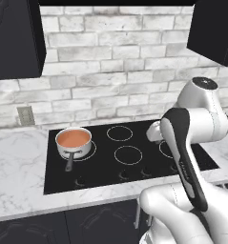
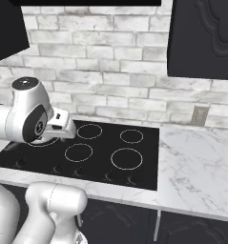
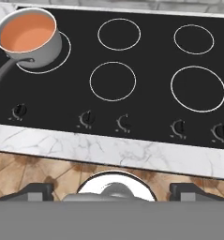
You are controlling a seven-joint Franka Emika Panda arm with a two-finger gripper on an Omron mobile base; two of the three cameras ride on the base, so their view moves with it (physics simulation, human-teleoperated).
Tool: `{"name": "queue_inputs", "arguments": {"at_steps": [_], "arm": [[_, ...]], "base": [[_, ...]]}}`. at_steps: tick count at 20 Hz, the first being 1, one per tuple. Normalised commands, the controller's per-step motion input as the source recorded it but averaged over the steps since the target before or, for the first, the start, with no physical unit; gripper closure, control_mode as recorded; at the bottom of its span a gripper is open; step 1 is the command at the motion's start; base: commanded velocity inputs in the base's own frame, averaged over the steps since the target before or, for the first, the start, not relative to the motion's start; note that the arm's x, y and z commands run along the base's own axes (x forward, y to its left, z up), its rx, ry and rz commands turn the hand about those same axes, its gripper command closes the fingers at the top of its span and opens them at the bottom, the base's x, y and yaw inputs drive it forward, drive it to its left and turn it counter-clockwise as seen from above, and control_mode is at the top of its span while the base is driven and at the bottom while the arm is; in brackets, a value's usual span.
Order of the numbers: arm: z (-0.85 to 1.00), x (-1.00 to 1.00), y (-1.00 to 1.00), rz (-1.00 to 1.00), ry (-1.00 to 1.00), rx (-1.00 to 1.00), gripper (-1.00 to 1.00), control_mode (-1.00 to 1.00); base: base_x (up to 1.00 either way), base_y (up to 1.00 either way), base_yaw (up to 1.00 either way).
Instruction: Retrieve the chicken drumstick from the fridge and place it on the saucepan with marinade on the stove.
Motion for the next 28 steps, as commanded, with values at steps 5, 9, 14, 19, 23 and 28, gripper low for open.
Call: {"name": "queue_inputs", "arguments": {"at_steps": [5, 9, 14, 19, 23, 28], "arm": [[-0.05, -0.17, 0.0, 0.0, 0.0, 0.0, -1.0, -1.0], [0.0, 0.0, 0.0, 0.0, 0.0, 0.0, -1.0, -1.0], [0.0, 0.0, 0.0, 0.0, 0.0, 0.0, -1.0, 1.0], [0.0, 0.0, 0.0, 0.0, 0.0, 0.0, -1.0, 1.0], [0.0, 0.0, 0.0, 0.0, 0.0, 0.0, -1.0, 1.0], [0.0, 0.0, 0.0, 0.0, 0.0, 0.0, -1.0, 1.0]], "base": [[0.0, 0.0, 0.0], [0.0, 0.0, 0.0], [-0.09, -0.02, 0.09], [-0.06, -0.01, 0.37], [-0.11, 0.0, 0.51], [-0.11, 0.0, 0.54]]}}
